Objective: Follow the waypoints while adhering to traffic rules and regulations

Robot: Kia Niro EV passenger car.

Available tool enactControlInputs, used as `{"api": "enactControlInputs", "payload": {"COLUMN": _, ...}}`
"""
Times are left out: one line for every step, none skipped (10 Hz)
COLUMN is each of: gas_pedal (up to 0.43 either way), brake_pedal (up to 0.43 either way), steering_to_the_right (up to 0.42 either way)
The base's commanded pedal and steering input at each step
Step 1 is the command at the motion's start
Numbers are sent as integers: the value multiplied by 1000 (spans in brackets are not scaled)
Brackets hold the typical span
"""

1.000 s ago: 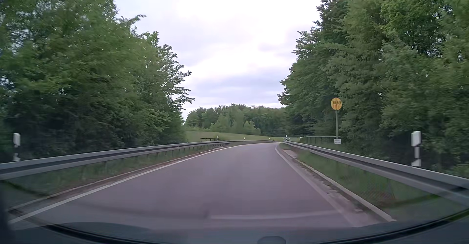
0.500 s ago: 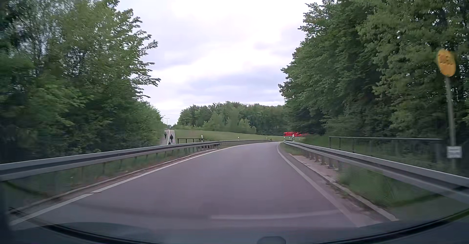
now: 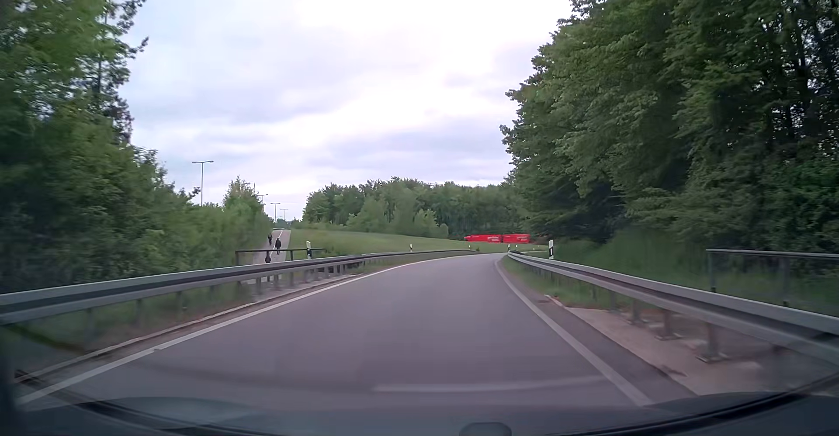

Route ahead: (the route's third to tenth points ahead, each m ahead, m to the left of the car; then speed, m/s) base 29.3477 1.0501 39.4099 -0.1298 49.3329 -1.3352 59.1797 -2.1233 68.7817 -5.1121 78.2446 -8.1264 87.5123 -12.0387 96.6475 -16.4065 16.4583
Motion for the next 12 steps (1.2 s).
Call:
{"api": "enactControlInputs", "payload": {"gas_pedal": 157, "brake_pedal": 0, "steering_to_the_right": 12}}
{"api": "enactControlInputs", "payload": {"gas_pedal": 150, "brake_pedal": 0, "steering_to_the_right": 12}}
{"api": "enactControlInputs", "payload": {"gas_pedal": 138, "brake_pedal": 0, "steering_to_the_right": 12}}
{"api": "enactControlInputs", "payload": {"gas_pedal": 130, "brake_pedal": 0, "steering_to_the_right": 12}}
{"api": "enactControlInputs", "payload": {"gas_pedal": 130, "brake_pedal": 0, "steering_to_the_right": 12}}
{"api": "enactControlInputs", "payload": {"gas_pedal": 130, "brake_pedal": 0, "steering_to_the_right": 13}}
{"api": "enactControlInputs", "payload": {"gas_pedal": 130, "brake_pedal": 0, "steering_to_the_right": 15}}
{"api": "enactControlInputs", "payload": {"gas_pedal": 130, "brake_pedal": 0, "steering_to_the_right": 16}}
{"api": "enactControlInputs", "payload": {"gas_pedal": 130, "brake_pedal": 0, "steering_to_the_right": 16}}
{"api": "enactControlInputs", "payload": {"gas_pedal": 130, "brake_pedal": 0, "steering_to_the_right": 17}}
{"api": "enactControlInputs", "payload": {"gas_pedal": 130, "brake_pedal": 0, "steering_to_the_right": 17}}
{"api": "enactControlInputs", "payload": {"gas_pedal": 130, "brake_pedal": 0, "steering_to_the_right": 17}}
